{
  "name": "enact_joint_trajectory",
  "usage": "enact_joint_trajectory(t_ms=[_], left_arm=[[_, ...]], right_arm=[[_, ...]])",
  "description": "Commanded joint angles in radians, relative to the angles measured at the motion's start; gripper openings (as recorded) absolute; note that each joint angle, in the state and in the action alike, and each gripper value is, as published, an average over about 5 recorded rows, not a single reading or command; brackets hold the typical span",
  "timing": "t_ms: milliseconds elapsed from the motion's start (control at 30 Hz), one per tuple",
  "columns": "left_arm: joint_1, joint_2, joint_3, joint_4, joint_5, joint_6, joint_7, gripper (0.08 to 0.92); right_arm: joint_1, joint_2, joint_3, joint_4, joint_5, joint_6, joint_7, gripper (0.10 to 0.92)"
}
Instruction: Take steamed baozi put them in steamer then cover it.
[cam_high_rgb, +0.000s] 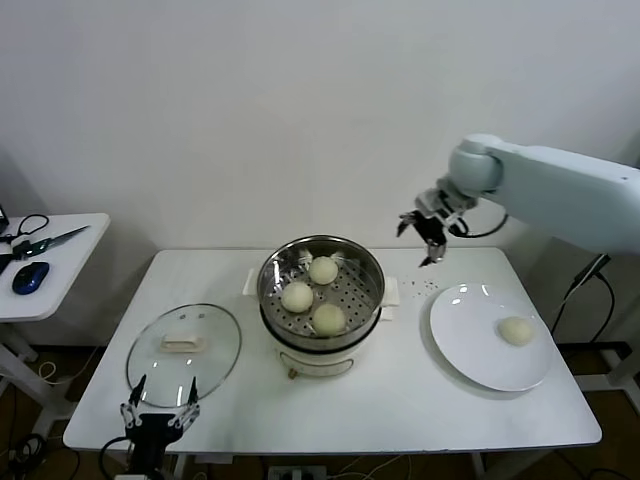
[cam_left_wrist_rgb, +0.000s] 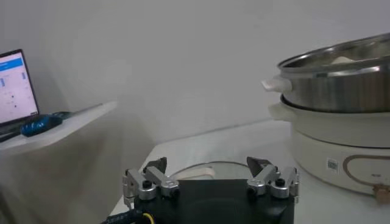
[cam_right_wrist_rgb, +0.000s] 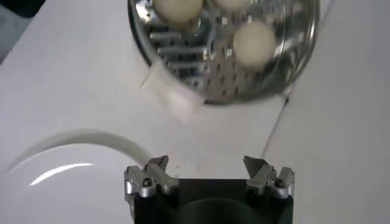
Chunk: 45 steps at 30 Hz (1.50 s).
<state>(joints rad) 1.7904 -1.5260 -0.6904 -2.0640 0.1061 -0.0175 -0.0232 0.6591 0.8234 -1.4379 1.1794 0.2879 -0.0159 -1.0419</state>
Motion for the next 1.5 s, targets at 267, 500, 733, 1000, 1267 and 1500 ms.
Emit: enact_joint_trajectory(t_ms=[267, 500, 733, 1000, 1267, 1500], left_arm=[[0.013, -0.01, 0.004, -0.005, 0.024, 0.002, -0.002, 0.823], [0.017, -0.022, 0.009, 0.005, 0.042, 0.002, -0.002, 0.823], [0.01, -0.026, 0.017, 0.01, 0.058, 0.009, -0.001, 0.823], [0.006, -0.026, 0.014, 0.019, 0.062, 0.012, -0.002, 0.823], [0.007, -0.029, 0.014, 0.021, 0.067, 0.011, -0.002, 0.823], [0.009, -0.029, 0.013, 0.021, 0.068, 0.01, -0.003, 0.823]], right_arm=[[-0.477, -0.243, 0.373, -0.213, -0.254, -0.018, -0.038, 0.823], [-0.607, -0.198, 0.493, -0.314, -0.378, 0.021, -0.035, 0.823], [-0.667, -0.116, 0.61, -0.452, -0.469, 0.071, -0.031, 0.823], [-0.675, -0.048, 0.654, -0.547, -0.506, 0.102, -0.033, 0.823], [-0.67, -0.013, 0.658, -0.588, -0.519, 0.12, -0.041, 0.823], [-0.668, -0.012, 0.664, -0.579, -0.501, 0.124, -0.053, 0.79]])
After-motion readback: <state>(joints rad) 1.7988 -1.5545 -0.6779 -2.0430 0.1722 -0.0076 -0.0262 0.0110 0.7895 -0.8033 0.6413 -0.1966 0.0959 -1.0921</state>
